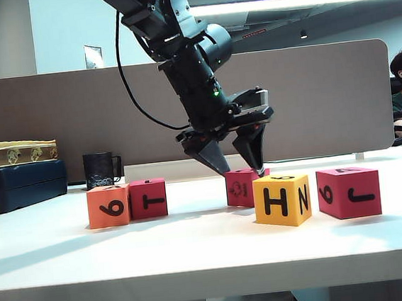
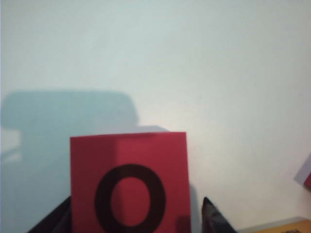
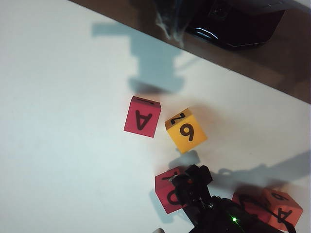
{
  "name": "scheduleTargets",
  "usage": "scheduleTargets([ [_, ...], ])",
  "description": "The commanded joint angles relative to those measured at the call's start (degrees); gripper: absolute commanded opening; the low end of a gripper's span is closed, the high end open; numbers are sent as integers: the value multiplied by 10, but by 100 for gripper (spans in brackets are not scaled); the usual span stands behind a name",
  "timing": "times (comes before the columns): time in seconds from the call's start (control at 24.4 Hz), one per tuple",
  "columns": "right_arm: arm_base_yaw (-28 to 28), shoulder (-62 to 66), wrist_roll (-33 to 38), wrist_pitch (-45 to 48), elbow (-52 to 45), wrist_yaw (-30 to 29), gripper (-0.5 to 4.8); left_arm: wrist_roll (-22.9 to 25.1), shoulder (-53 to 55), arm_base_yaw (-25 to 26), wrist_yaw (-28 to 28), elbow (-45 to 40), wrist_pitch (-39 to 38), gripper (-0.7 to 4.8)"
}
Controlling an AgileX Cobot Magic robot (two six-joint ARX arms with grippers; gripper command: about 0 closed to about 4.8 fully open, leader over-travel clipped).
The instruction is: Select the appropriate blocks from the scattered letter blocks on the table and arrange them in a row to spell out "ALOHA".
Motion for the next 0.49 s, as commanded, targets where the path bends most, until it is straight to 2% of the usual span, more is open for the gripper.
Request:
scheduleTargets([
  [0.04, 0, -1, -2, 5, 1, -2, -7, -16, -1, -1, -3, 1, 2, 316],
  [0.29, 0, -1, -4, 3, 1, -2, -7, -26, -1, -1, -11, 1, -2, 272],
  [0.49, 0, -1, -7, 3, 1, -2, -7, -34, -2, -1, -13, 1, -11, 272],
])
